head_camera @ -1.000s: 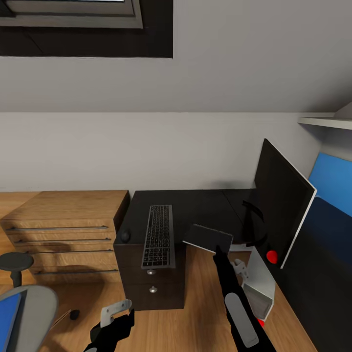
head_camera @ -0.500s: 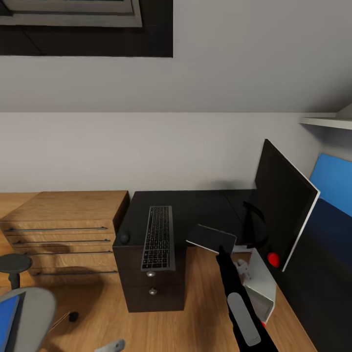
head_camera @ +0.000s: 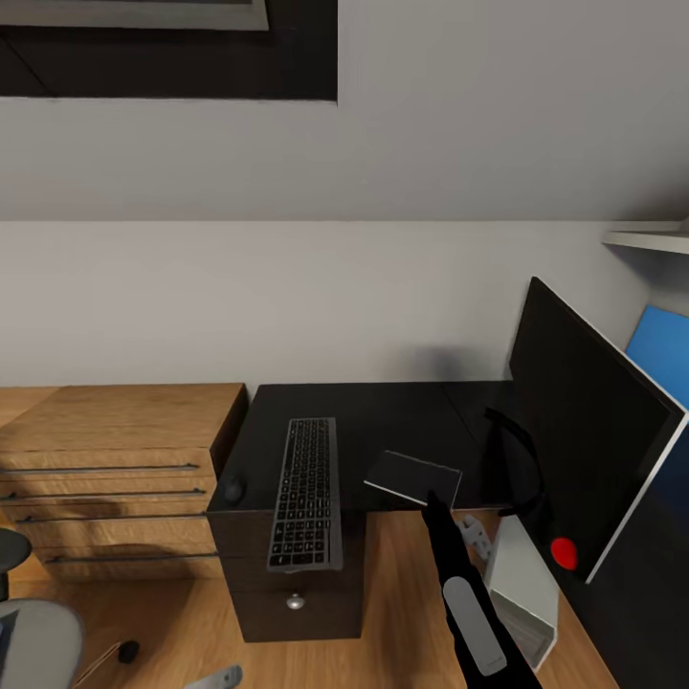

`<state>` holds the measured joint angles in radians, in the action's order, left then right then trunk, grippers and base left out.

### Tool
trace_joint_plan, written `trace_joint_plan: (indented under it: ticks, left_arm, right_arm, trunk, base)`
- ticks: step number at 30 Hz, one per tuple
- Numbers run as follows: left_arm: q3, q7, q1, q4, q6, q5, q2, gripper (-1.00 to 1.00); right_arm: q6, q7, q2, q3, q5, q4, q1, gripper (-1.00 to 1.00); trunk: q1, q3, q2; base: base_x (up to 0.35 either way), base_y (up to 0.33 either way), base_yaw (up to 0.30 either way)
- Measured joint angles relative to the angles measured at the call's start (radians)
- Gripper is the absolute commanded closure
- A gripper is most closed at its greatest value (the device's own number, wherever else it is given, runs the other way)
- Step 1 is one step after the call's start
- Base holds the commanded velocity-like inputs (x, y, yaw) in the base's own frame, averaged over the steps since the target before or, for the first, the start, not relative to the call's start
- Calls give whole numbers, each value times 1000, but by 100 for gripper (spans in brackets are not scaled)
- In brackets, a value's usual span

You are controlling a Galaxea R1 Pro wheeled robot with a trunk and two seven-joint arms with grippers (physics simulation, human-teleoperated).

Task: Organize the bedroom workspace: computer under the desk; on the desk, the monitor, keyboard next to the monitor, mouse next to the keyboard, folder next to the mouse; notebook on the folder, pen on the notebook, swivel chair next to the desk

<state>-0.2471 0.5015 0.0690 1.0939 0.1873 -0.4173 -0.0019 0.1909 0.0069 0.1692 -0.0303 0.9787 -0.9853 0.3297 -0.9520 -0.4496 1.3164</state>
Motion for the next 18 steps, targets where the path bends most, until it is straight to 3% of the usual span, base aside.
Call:
trace_joint_plan:
  ticks: [3,4,7,18]
  left_arm:
    - [0,0,0,4,-1,-1,0,-100]
    - [-1,0,0,10,-1,-1,-1,-100]
    - [-1,0,0,11,-1,-2,-1,-100]
    - [-2,1,0,8,1,0,-1,-100]
  right_arm:
    - [0,0,-1,-3,0,15,10,100]
    - [0,0,-16,-30,2,76,45,100]
    - [0,0,-22,-41,0,117,70,100]
    - [0,0,-26,-46,0,139,84,100]
  trunk:
    - [0,0,0]
    - [-4,-3,7]
    - [-15,-12,28]
    - [-57,-47,105]
  base:
    - [15,0,0]
    - [3,0,0]
    - [1,0,0]
    - [0,0,0]
